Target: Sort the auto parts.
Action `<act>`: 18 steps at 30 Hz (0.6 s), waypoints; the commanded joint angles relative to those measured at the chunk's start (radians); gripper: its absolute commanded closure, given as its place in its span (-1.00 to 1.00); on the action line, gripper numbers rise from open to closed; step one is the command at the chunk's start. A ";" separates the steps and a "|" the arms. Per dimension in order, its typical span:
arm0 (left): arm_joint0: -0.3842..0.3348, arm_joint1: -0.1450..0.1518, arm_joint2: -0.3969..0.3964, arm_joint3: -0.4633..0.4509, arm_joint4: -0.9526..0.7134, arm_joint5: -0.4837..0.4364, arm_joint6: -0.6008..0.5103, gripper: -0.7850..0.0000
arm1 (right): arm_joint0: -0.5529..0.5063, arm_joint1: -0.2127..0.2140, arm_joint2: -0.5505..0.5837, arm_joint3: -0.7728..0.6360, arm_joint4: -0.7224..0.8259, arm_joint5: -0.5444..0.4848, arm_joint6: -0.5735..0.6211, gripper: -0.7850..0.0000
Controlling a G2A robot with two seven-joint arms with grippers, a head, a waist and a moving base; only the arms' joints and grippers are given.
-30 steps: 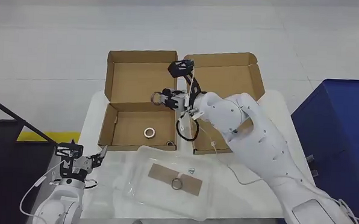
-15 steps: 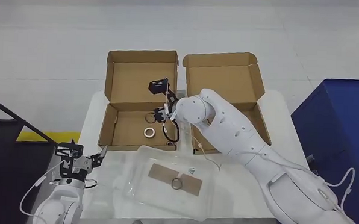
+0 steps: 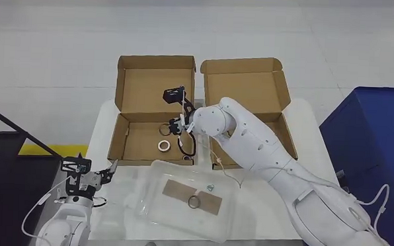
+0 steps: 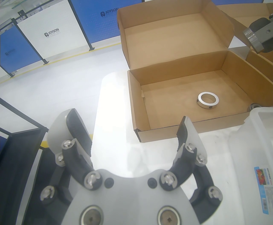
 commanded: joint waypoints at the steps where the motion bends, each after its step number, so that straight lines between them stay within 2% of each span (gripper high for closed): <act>1: 0.000 0.000 0.000 0.000 0.000 0.000 0.000 -1.00 | 0.000 0.000 0.000 0.000 0.000 0.000 0.000 1.00; 10: 0.000 0.000 0.000 0.000 0.000 0.000 0.000 -1.00 | 0.000 0.000 0.000 0.000 0.000 0.000 0.000 1.00; 13: 0.000 0.000 0.000 0.000 0.000 0.000 0.000 -1.00 | -0.013 -0.002 0.008 -0.014 -0.012 -0.011 -0.055 1.00; 18: 0.000 0.000 0.000 0.000 0.000 0.000 0.000 -1.00 | 0.014 -0.045 -0.027 0.034 0.001 -0.102 -0.086 1.00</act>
